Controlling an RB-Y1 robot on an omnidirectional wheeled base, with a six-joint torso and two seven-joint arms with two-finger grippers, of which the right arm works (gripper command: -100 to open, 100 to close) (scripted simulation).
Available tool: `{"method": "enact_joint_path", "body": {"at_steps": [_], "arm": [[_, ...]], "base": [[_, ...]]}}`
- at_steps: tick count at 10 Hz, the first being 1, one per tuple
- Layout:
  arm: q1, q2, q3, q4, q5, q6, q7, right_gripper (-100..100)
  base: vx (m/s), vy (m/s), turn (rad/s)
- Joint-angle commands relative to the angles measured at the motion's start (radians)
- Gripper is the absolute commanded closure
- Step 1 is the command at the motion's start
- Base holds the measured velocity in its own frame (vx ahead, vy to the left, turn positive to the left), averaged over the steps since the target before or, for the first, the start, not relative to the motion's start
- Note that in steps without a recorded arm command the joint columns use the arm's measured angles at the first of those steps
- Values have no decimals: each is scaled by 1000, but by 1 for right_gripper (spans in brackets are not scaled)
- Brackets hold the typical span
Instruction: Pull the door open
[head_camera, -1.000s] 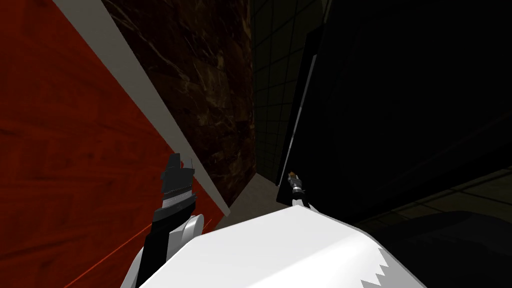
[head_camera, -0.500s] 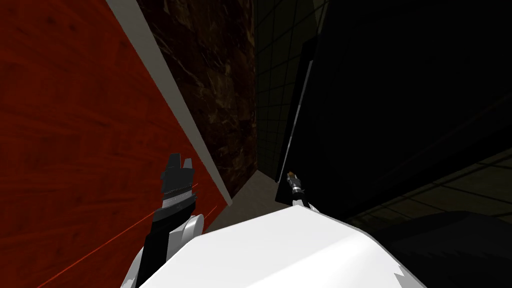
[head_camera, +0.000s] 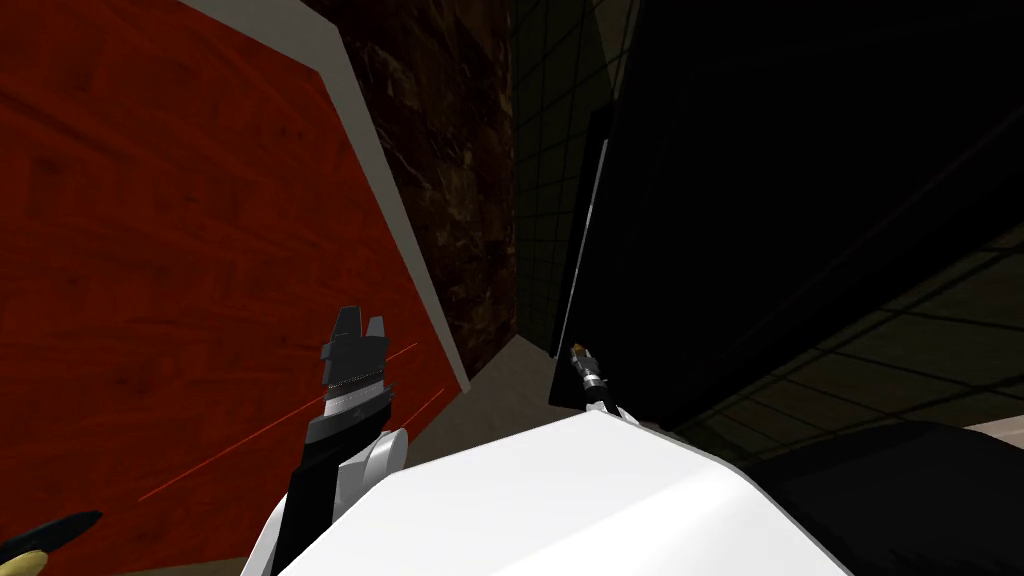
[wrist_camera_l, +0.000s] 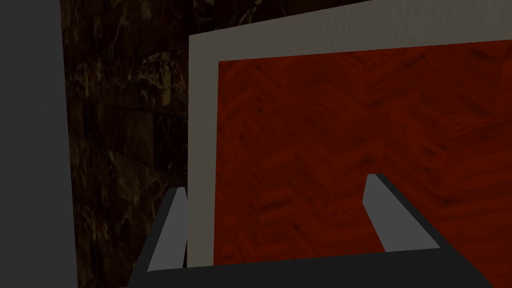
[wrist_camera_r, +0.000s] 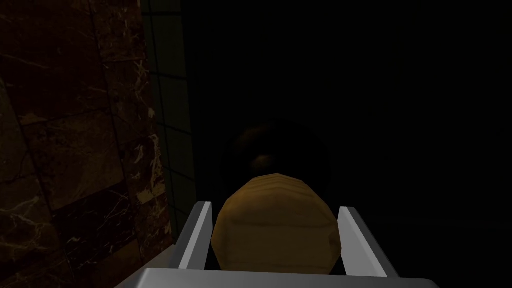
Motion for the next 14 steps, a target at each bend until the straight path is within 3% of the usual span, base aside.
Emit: {"method": "enact_joint_path", "body": {"at_steps": [1, 7, 10, 14], "arm": [[6, -10, 16, -2, 11, -7, -20, 100], [28, -47, 71, -10, 50, -33, -89, 100], [27, -55, 79, -6, 56, -41, -100, 100], [58, -87, 124, -17, 85, -72, -153, 100]], "base": [[-197, -13, 110], [-215, -15, 86], [-165, -23, 53], [-159, -34, 71]]}}
